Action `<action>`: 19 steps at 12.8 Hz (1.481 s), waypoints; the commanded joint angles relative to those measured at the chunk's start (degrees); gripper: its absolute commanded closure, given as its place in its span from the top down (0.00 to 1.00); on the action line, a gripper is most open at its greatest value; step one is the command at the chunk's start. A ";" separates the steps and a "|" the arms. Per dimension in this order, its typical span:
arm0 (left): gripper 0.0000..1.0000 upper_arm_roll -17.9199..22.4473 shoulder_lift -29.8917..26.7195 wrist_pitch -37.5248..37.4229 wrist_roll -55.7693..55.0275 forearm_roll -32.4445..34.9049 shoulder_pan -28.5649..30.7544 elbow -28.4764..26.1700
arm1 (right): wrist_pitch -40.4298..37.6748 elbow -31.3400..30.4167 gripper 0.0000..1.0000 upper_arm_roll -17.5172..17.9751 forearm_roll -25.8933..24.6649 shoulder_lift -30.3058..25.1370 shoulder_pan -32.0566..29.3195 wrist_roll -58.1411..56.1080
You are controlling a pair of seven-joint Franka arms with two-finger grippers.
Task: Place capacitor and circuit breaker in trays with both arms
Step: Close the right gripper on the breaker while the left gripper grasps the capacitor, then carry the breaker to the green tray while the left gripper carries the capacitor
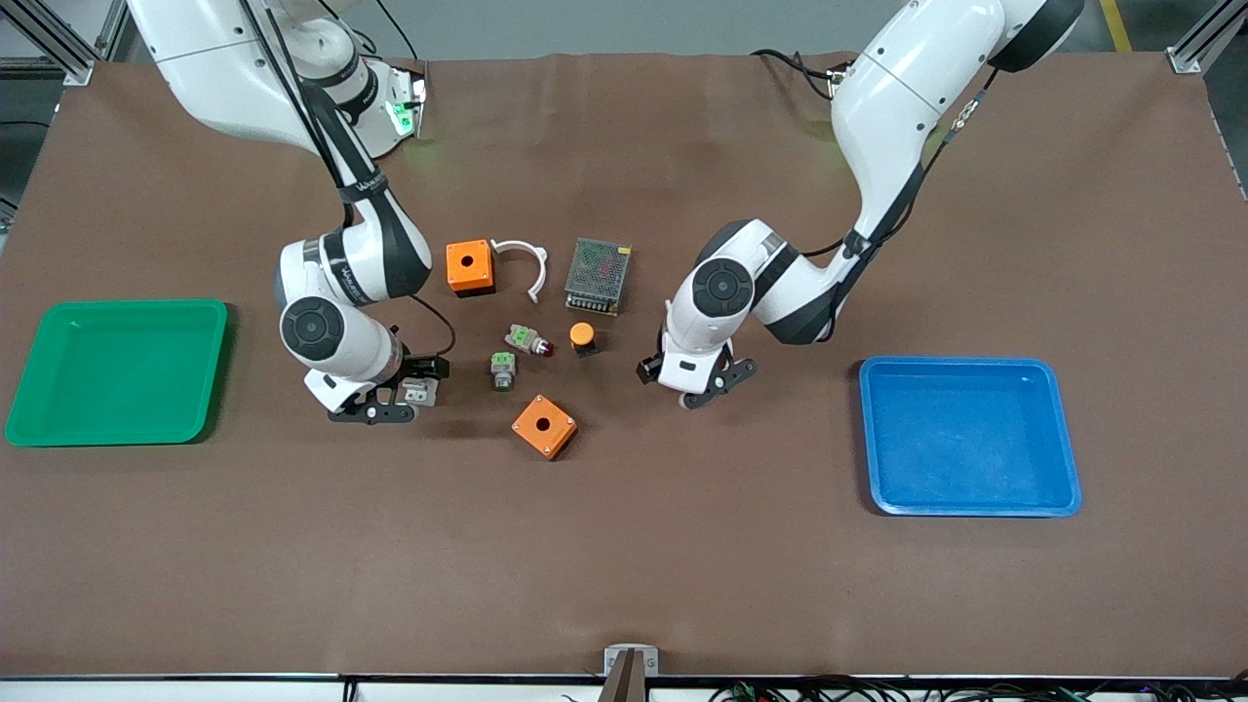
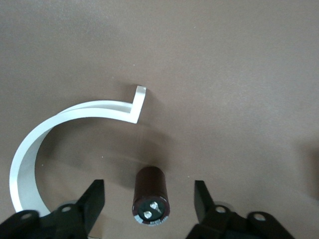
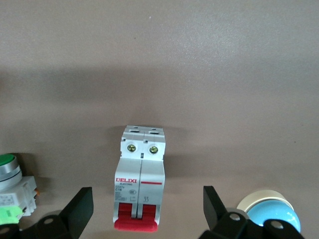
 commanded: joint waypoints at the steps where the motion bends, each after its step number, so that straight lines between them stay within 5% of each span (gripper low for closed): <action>1: 0.69 0.36 1.45 0.48 -1.32 1.68 -0.80 1.13 | 0.66 -0.13 0.78 0.09 0.00 0.25 0.06 0.94; 6: 0.61 0.45 2.16 0.48 -2.64 1.68 -1.77 1.21 | 0.84 -0.04 0.42 0.09 0.09 0.43 0.23 0.94; 9: 0.44 0.45 2.08 0.48 -2.64 1.68 -2.04 1.21 | 0.84 0.05 0.25 0.09 0.18 0.43 0.32 1.03; 13: 0.03 0.54 1.38 0.48 -2.90 1.68 -1.34 1.83 | -0.04 0.40 0.16 0.00 0.18 -0.53 -0.12 0.94; 19: 0.00 2.64 -7.84 -5.75 -1.94 1.85 3.57 1.65 | -13.72 5.30 0.15 -0.35 0.00 -8.79 -9.94 -3.26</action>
